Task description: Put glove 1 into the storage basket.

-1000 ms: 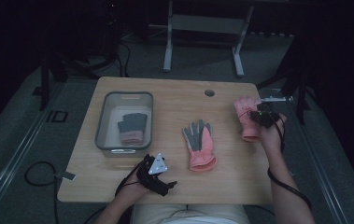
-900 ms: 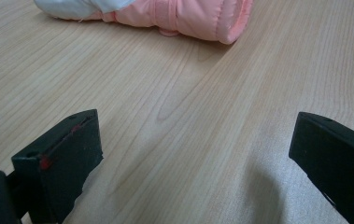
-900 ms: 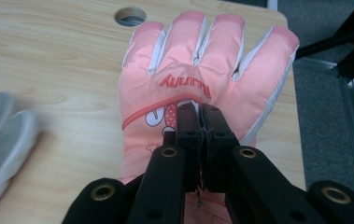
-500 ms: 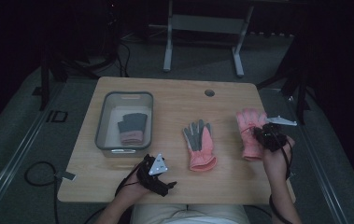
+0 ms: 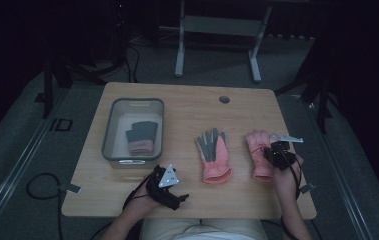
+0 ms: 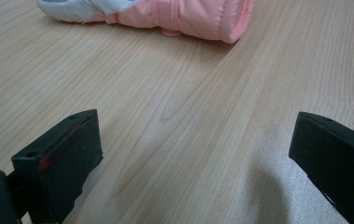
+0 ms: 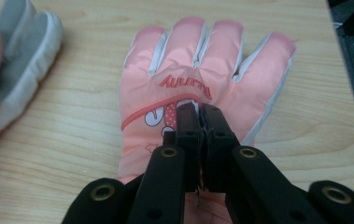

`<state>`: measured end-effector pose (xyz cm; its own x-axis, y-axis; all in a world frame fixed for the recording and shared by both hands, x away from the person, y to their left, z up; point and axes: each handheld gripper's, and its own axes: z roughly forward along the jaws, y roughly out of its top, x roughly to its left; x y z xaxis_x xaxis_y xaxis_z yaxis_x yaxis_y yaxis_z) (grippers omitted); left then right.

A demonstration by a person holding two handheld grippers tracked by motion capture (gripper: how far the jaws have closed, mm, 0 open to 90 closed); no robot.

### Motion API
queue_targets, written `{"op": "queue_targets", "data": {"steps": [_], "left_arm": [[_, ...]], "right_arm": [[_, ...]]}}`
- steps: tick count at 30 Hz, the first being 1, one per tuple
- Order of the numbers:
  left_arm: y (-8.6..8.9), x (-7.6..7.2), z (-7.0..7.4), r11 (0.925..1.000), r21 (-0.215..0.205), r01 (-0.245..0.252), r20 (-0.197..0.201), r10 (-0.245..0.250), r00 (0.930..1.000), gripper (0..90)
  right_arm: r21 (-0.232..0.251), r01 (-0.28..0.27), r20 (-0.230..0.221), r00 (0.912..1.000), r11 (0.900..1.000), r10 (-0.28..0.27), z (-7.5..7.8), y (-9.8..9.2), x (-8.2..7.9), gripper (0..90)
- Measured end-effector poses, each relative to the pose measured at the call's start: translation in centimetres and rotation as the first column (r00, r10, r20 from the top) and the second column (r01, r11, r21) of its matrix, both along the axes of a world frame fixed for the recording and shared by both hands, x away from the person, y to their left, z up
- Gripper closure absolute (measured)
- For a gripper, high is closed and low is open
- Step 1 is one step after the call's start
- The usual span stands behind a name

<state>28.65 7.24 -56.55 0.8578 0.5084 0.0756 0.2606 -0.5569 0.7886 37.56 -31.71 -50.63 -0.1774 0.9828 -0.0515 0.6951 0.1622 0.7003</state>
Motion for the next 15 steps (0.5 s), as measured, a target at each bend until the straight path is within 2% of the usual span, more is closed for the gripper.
{"op": "queue_targets", "data": {"steps": [7, 11, 15], "left_arm": [[0.0, 0.0, 0.0, 1.0, 0.003, 0.0, -0.003, 0.0, 1.0, 2.0], [0.0, 0.0, 0.0, 1.0, 0.004, 0.001, -0.003, -0.001, 1.0, 2.0], [0.0, 0.0, 0.0, 1.0, 0.007, 0.003, -0.003, -0.003, 1.0, 2.0]], "right_arm": [[-0.009, -0.04, -0.023, 0.9989, 0.999, 0.04, -1.3, 0.0, 0.6, 83.8], [0.004, -0.074, 0.001, 0.9973, 0.997, 0.074, -0.1, -0.6, 0.4, 75.4], [0.005, -0.136, 0.042, 0.9898, 0.991, 0.136, 1.0, -1.3, 0.1, 72.3]]}}
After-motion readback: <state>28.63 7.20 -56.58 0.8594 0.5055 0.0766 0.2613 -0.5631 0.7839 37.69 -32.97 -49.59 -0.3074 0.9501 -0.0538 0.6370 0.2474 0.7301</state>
